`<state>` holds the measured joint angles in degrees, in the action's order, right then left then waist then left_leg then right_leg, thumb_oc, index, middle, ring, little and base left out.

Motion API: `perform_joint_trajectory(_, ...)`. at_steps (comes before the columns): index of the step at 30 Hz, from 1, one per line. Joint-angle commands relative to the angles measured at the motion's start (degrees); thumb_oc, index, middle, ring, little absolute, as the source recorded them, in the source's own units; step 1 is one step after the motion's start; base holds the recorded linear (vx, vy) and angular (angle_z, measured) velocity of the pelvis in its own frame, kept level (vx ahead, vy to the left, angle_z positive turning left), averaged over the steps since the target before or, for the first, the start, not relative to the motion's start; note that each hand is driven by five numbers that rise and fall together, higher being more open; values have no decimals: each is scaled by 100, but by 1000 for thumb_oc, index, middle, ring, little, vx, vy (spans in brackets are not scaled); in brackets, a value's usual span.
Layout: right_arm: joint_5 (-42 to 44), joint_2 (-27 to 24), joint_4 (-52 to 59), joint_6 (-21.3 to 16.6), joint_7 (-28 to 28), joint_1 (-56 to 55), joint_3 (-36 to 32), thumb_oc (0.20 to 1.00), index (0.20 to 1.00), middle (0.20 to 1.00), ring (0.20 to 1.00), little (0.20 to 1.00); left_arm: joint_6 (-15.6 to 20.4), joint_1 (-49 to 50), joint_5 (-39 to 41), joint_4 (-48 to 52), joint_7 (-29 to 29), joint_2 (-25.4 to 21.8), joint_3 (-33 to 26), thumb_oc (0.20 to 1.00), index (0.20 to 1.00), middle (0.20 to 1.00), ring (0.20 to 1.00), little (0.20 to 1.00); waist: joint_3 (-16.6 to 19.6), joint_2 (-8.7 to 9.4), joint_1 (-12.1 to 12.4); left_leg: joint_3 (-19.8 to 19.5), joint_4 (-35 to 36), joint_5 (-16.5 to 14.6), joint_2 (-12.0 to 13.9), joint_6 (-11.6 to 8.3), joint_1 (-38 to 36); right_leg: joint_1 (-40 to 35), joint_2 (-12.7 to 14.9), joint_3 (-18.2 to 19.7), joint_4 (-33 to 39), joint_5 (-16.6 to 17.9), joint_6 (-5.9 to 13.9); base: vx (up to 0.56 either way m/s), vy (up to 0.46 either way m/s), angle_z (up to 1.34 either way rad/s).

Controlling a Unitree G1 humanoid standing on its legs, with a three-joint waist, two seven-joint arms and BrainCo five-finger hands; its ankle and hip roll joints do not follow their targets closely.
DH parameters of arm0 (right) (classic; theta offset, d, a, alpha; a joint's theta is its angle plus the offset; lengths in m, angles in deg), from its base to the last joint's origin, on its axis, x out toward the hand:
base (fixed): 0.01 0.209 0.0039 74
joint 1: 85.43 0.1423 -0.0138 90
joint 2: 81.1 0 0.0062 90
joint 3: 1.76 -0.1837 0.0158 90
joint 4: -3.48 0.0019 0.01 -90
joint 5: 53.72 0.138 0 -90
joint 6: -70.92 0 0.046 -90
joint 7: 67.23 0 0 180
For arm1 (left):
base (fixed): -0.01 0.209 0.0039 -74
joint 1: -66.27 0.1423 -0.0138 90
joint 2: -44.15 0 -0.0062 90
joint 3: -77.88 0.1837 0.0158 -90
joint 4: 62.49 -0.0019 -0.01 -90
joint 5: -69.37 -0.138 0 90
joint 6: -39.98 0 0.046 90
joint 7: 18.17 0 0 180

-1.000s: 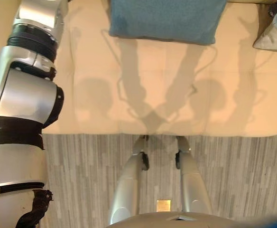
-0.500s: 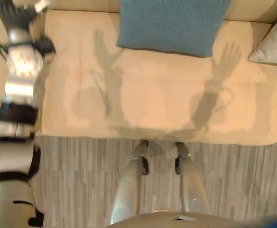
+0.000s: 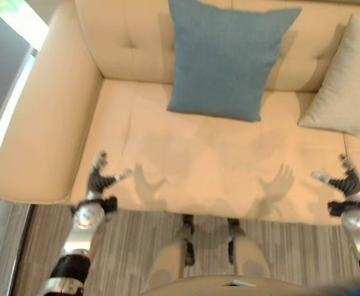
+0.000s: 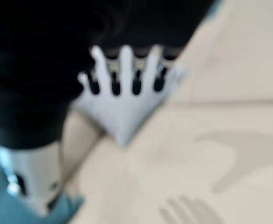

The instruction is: Pick up all the scattered cushions and arrange them neatly on the sofa.

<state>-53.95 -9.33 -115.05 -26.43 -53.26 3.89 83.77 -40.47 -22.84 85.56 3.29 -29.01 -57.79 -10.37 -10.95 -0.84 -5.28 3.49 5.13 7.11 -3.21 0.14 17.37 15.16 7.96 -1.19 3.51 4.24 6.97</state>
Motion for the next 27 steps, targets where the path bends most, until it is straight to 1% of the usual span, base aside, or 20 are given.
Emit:
perform_joint_trajectory(1,-707,447,-1299,-107,-87,34,773,1000,1000,1000,1000,1000,-80,-117,-1042,-1823,203,696,512,1000,1000,1000,1000,1000,364,108,5,209,-451,-872,400,-252,-846,-658,29,-356,-517,-498,74,-64,-91,-1)
perform_joint_trajectory(2,-707,447,-1300,-108,-87,36,774,1000,1000,1000,1000,1000,-79,-119,-1042,-1825,203,696,511,1000,1000,1000,1000,1000,362,108,4,209,-449,-871,400,-252,-848,-660,29,-356,-515,-497,74,-51,-59,-4)
perform_joint_trajectory(3,-692,715,-1854,-47,-106,-16,977,1000,1000,1000,1000,1000,-178,-176,-1365,-2666,160,934,638,1000,1000,1000,1000,1000,458,115,12,224,-367,-891,432,-247,-1085,-822,-18,-349,-561,-585,56,-46,-41,0)
perform_joint_trajectory(5,-656,985,-2424,27,-161,-85,1133,1000,1000,1000,1000,1000,-318,-167,-1520,-3425,82,1142,634,1000,1000,1000,1000,1000,539,141,18,222,-353,-905,471,-249,-1232,-952,-68,-349,-613,-668,22,-59,-54,0)
perform_joint_trajectory(7,-772,1205,-2925,80,-108,-162,1274,1000,1000,1000,1000,1000,-386,-135,-1683,-4029,-6,1280,576,1000,1000,1000,1000,1000,637,171,25,242,-337,-930,508,-261,-1379,-1109,-120,-356,-606,-745,-14,-61,-55,-2)
perform_joint_trajectory(9,-943,1335,-3312,164,-103,-195,1460,1000,1000,1000,1000,1000,-429,-49,-1792,-4367,-68,1357,519,1000,1000,1000,1000,1000,733,200,56,248,-319,-947,536,-266,-1513,-1249,-171,-363,-601,-810,-46,-39,-68,-1)
perform_joint_trajectory(11,-1062,1442,-3559,212,-122,-246,1550,1000,1000,1000,1000,1000,-451,20,-1747,-4584,-78,1403,402,1000,1000,1000,1000,1000,812,219,79,247,-291,-943,576,-291,-1613,-1362,-213,-378,-607,-879,-91,-24,-77,-1)
perform_joint_trajectory(14,-1022,1540,-3913,274,-111,-266,1554,1000,1000,1000,1000,1000,-481,83,-1662,-4679,-134,1415,307,1000,1000,1000,1000,1000,813,229,114,179,-280,-856,672,-342,-1639,-1426,-321,-413,-682,-1006,-174,-108,-111,3)
perform_joint_trajectory(15,-998,1555,-4019,292,-97,-272,1563,1000,1000,1000,1000,1000,-469,86,-1614,-4663,-136,1391,304,1000,1000,1000,1000,1000,783,236,138,106,-286,-777,738,-373,-1608,-1443,-399,-428,-732,-1081,-235,-118,-112,7)
perform_joint_trajectory(16,-998,1556,-4021,291,-97,-271,1563,1000,1000,1000,1000,1000,-469,86,-1614,-4662,-136,1391,304,1000,1000,1000,1000,1000,781,237,135,103,-285,-776,738,-374,-1609,-1445,-399,-431,-733,-1082,-236,-166,-137,20)
perform_joint_trajectory(18,-944,1537,-4110,313,-76,-206,1585,1000,1000,1000,1000,1000,-461,34,-1506,-4589,-163,1357,316,1000,1000,1000,1000,1000,698,237,176,-20,-332,-587,843,-450,-1429,-1407,-517,-446,-757,-1165,-342,-265,-150,28)
perform_joint_trajectory(19,-881,1478,-4095,289,-35,-172,1597,1000,1000,1000,1000,1000,-442,-48,-1477,-4530,-161,1292,377,1000,1000,1000,1000,1000,589,239,233,-130,-337,-274,962,-580,-1118,-1397,-634,-512,-619,-1215,-436,-284,-144,23)
perform_joint_trajectory(20,-881,1479,-4097,288,-35,-169,1596,1000,1000,1000,1000,1000,-443,-50,-1477,-4530,-161,1292,377,1000,1000,1000,1000,1000,596,237,222,-142,-340,-270,962,-582,-1103,-1390,-635,-524,-616,-1213,-438,-333,-149,32)
perform_joint_trajectory(21,-847,1431,-4094,286,-6,-126,1606,1000,1000,1000,1000,1000,-436,-130,-1487,-4481,-167,1252,449,1000,1000,1000,1000,1000,497,250,251,-140,-410,-108,996,-652,-860,-1360,-659,-566,-570,-1205,-479,-248,-55,64)
perform_joint_trajectory(22,-810,1380,-4090,295,19,-53,1614,1000,1000,1000,1000,1000,-427,-229,-1505,-4419,-179,1219,531,1000,1000,1000,1000,1000,413,290,244,-57,-602,-98,983,-632,-605,-1270,-626,-638,-543,-1152,-503,-378,-72,78)
perform_joint_trajectory(23,-762,1361,-4109,314,18,-10,1594,1000,1000,1000,1000,1000,-424,-289,-1520,-4411,-175,1208,559,1000,1000,1000,1000,1000,372,328,225,24,-767,-256,960,-576,-582,-1149,-587,-690,-560,-1091,-513,-368,-44,86)
perform_joint_trajectory(24,-733,1349,-4128,333,29,-3,1562,1000,1000,1000,1000,1000,-422,-295,-1549,-4422,-182,1196,556,1000,1000,1000,1000,1000,370,380,205,21,-1003,-447,913,-522,-598,-1058,-535,-738,-560,-1015,-503,-327,-31,50)
perform_joint_trajectory(25,-717,1330,-4130,326,31,30,1541,1000,1000,1000,1000,1000,-413,-297,-1555,-4434,-168,1211,527,1000,1000,1000,1000,1000,392,446,184,14,-1335,-785,812,-476,-637,-983,-432,-808,-519,-907,-468,-241,-4,41)
perform_joint_trajectory(27,-735,1294,-4131,322,32,62,1508,1000,1000,1000,1000,1000,-400,-223,-1542,-4469,-130,1273,482,1000,1000,1000,1000,1000,448,497,142,-15,-1765,-1307,693,-411,-813,-939,-294,-851,-451,-746,-404,-179,67,35)
